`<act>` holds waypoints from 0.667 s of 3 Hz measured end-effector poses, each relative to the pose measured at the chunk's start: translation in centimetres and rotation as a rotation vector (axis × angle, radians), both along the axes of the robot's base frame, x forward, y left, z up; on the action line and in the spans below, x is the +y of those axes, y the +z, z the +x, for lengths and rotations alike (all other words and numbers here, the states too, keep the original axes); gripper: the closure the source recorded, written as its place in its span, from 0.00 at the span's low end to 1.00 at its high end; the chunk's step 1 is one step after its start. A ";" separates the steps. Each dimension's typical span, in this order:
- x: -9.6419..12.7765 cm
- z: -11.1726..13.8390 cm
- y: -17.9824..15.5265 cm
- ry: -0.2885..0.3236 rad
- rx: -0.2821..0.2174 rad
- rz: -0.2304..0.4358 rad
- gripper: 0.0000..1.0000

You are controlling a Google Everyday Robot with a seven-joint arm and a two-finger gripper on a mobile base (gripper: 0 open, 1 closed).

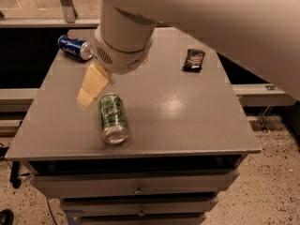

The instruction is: Place green can upright

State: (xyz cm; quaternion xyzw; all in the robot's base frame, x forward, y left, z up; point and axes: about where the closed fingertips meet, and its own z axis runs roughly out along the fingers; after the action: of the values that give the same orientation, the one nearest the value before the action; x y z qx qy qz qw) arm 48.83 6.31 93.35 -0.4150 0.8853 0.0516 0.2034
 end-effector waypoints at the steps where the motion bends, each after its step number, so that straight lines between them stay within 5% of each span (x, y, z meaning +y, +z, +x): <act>1: 4.2 -0.9 -1.4 -0.050 0.027 -0.046 0.00; 2: 5.2 -0.4 -4.8 -0.185 0.114 -0.043 0.00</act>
Offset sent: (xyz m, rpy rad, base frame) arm 0.0044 0.0666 -0.0991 0.0068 0.2780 -0.5073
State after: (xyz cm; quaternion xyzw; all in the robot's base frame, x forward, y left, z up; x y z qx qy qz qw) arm 48.41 11.56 88.53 -0.3322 0.9308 0.0368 0.1478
